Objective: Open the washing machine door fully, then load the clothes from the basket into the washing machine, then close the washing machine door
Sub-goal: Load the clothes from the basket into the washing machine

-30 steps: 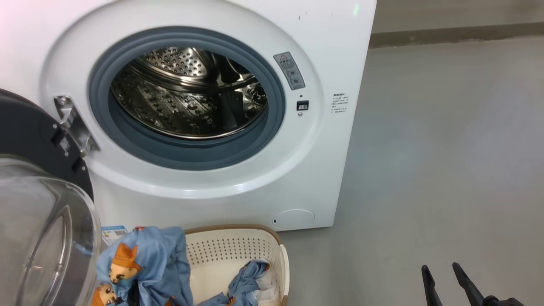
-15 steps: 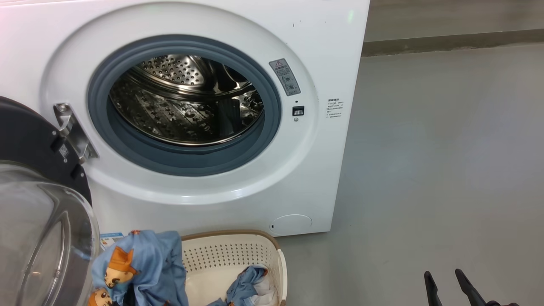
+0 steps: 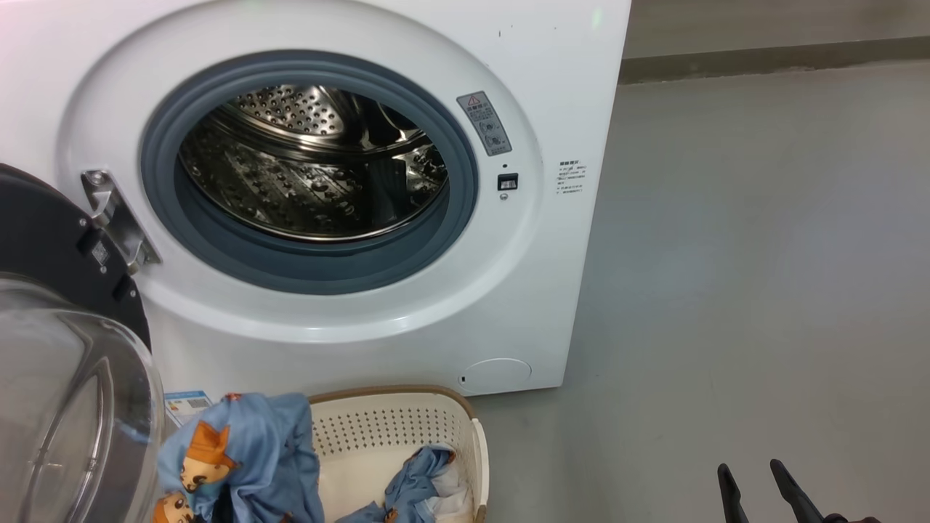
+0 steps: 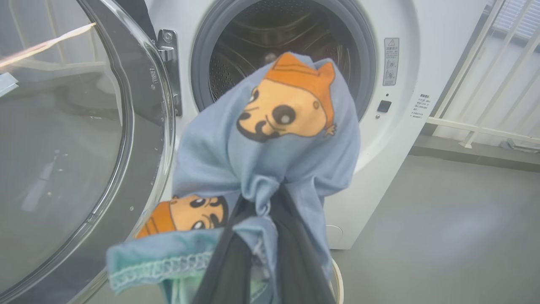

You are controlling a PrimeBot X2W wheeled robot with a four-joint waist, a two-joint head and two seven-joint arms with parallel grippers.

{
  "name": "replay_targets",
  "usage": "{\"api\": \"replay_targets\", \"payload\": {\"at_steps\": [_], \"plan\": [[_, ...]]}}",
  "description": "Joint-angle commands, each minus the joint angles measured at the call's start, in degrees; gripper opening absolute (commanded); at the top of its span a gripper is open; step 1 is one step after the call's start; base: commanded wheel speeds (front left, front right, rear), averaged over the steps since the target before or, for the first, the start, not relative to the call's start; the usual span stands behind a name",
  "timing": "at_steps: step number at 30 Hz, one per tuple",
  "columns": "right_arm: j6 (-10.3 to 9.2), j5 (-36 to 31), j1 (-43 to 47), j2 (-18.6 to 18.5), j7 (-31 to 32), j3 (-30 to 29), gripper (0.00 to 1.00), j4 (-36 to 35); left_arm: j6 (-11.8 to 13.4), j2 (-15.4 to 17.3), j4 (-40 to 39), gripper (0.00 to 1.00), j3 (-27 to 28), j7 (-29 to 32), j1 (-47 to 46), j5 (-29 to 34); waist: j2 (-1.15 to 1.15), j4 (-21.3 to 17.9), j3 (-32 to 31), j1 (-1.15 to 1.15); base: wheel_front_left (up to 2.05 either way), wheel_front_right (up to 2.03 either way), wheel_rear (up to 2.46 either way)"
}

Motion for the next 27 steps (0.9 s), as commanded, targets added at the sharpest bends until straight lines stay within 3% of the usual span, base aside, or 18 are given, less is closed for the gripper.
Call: {"api": "replay_targets", "payload": {"at_steps": [1, 11, 18, 27], "plan": [[0.09, 0.05, -1.61, -0.75, -0.44, 1.48, 1.0, -1.27, 0.28, 0.09, -1.4, 0.0, 1.53, -0.37, -2.38, -0.27, 0.0, -0.2, 0.4, 0.0, 0.0, 0.0, 0.0], [0.09, 0.84, -3.29, -0.75, -0.44, 3.11, 1.0, -1.84, 1.36, 0.09, 1.15, 0.0, 0.57, -0.37, -12.14, -4.39, 0.0, -2.18, 5.26, 0.0, 0.0, 0.0, 0.0], [0.09, 1.96, -7.42, -0.75, -0.44, 6.15, 1.0, -2.44, -0.63, 0.28, 6.57, 0.0, 2.6, -0.37, -24.67, -2.65, 0.0, -6.37, 12.41, 0.0, 0.0, 0.0, 0.0], [0.09, 5.64, -11.11, -0.75, -0.44, 10.33, 1.0, -3.1, -2.2, 7.09, 19.58, 0.0, 8.1, -0.37, -41.94, 0.09, 0.0, -15.33, 21.42, 0.0, 0.0, 0.0, 0.0]]}}
